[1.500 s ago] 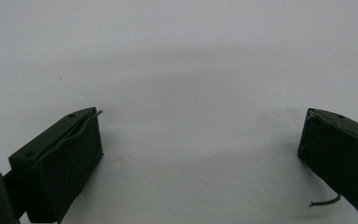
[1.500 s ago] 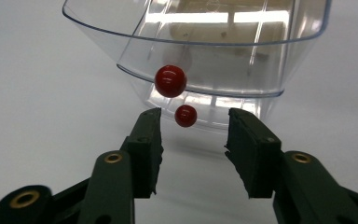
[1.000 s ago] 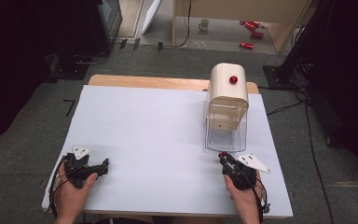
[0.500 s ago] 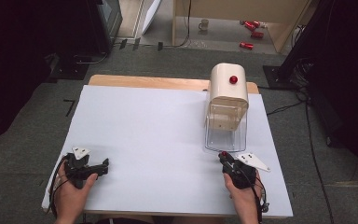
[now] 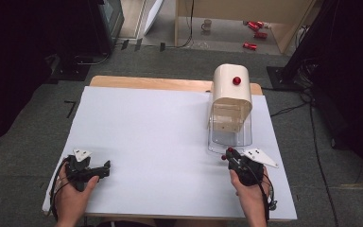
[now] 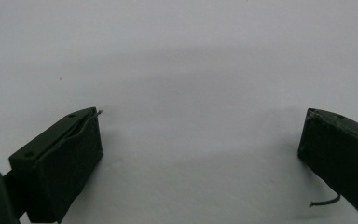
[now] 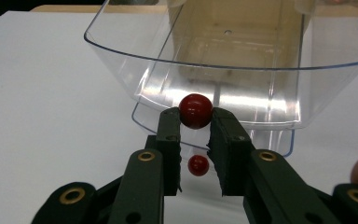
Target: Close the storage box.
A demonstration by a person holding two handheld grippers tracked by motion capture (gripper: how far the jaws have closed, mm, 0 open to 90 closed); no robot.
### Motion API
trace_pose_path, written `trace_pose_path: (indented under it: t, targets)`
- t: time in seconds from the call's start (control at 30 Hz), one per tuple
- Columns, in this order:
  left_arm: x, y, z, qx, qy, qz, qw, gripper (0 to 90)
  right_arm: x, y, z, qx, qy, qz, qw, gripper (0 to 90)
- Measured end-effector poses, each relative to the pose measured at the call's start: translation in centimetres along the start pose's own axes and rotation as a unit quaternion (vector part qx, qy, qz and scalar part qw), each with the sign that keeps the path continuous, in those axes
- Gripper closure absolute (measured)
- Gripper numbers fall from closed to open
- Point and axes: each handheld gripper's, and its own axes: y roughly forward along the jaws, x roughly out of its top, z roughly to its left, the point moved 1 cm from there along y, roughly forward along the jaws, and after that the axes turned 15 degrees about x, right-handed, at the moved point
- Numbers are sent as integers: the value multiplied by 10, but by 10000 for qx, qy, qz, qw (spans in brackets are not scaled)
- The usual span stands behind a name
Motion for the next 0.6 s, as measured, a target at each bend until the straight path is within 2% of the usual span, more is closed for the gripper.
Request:
trace_pose_path:
  t: [0.33, 0.6]
  targets:
    - [0, 0, 0, -2, 6, 4, 10000, 0, 18, 0, -1, 3, -50, -58, 10000, 749]
    - [0, 0, 0, -2, 9, 6, 10000, 0, 29, 5, -4, 36, 27, -95, 9999, 749]
